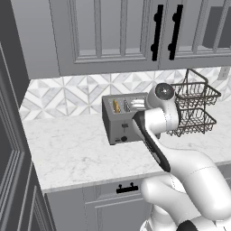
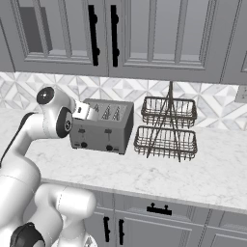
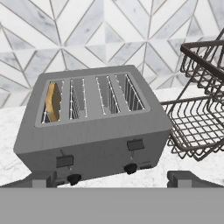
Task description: Start the toaster. Once the lever pops up, take the bread to the plate on the dining counter.
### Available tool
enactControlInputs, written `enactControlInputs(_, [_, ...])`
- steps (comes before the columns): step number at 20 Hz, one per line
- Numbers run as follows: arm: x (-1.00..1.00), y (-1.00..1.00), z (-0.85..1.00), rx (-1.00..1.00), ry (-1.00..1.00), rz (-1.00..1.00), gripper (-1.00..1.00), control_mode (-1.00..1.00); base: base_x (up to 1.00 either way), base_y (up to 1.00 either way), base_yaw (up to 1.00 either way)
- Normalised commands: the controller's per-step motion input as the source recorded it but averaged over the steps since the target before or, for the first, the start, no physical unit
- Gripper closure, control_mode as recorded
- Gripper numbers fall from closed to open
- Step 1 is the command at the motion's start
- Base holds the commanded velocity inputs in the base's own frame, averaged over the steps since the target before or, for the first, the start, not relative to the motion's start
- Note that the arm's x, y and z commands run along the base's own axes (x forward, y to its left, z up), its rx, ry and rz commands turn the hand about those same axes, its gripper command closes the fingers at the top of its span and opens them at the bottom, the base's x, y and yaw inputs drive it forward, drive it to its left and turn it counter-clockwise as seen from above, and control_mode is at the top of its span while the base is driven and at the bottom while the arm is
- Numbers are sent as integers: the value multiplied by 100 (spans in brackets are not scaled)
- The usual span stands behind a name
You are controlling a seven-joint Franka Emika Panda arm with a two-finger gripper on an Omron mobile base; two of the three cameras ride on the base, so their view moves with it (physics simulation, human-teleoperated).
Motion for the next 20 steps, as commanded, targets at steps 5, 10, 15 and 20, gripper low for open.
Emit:
enactControlInputs(5, [0,0,0,0,0,0,-100,-100,0,0,0])
enactControlInputs(10, [0,0,0,0,0,0,-100,-100,0,0,0])
enactControlInputs(15, [0,0,0,0,0,0,-100,-100,0,0,0])
enactControlInputs(20, [0,0,0,0,0,0,-100,-100,0,0,0])
